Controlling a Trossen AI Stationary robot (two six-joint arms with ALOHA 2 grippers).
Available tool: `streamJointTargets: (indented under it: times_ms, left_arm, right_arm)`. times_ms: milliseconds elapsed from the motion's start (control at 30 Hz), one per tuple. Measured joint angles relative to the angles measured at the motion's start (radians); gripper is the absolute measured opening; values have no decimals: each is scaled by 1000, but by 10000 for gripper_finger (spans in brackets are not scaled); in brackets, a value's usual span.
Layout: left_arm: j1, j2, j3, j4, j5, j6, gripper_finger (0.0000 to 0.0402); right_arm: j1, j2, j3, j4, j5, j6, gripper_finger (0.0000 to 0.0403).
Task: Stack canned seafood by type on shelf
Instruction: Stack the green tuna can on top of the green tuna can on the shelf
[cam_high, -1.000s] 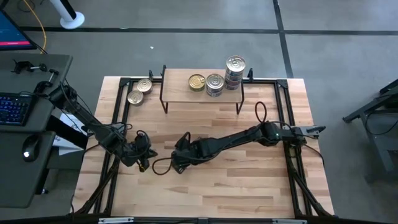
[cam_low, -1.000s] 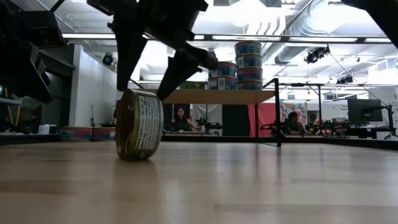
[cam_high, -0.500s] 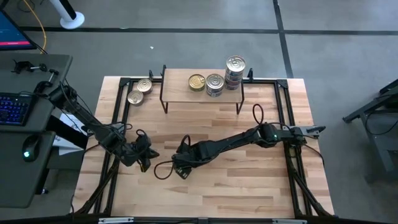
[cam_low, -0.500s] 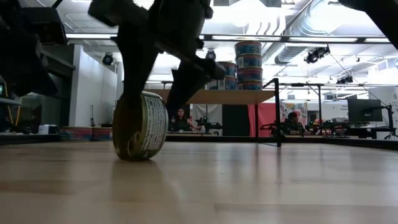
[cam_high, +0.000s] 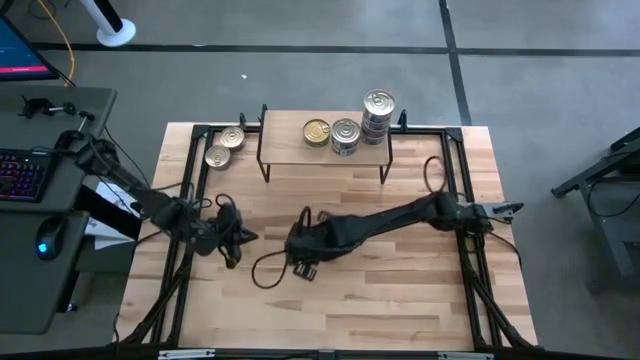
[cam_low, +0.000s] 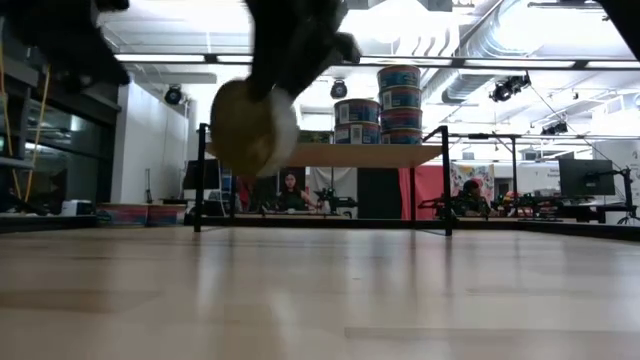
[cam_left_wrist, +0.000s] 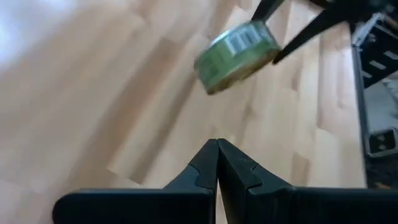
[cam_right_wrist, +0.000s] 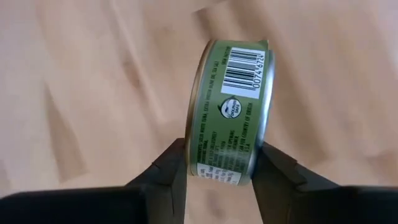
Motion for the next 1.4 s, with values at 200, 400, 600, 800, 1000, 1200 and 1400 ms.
streamJointTargets:
  times_ms: [200, 400, 600, 800, 1000, 1200, 1400]
  left_arm:
    - [89, -55, 77, -56, -43, 143, 0]
    - [127, -90, 89, -60, -43, 159, 0]
    - [108, -105, 89, -57, -34, 177, 0]
    - [129, -104, 89, -55, -77, 200, 0]
    - [154, -104, 89, -52, -77, 192, 0]
    - [154, -104, 89, -38, -77, 183, 0]
    - [154, -104, 89, -20, -76, 184, 0]
  right_arm:
    - [-51, -80, 0, -176, 159, -29, 116]
    - [-74, -195, -186, -205, 185, 14, 116]
    - [-56, -547, -755, 222, 69, 270, 116]
    - [-89, -744, -1138, 1153, 141, 513, 116]
    - [-196, -655, -1134, 1520, 357, 562, 116]
    - [-251, -535, -940, 1482, 520, 647, 116]
    - [-262, -400, -752, 1391, 657, 853, 116]
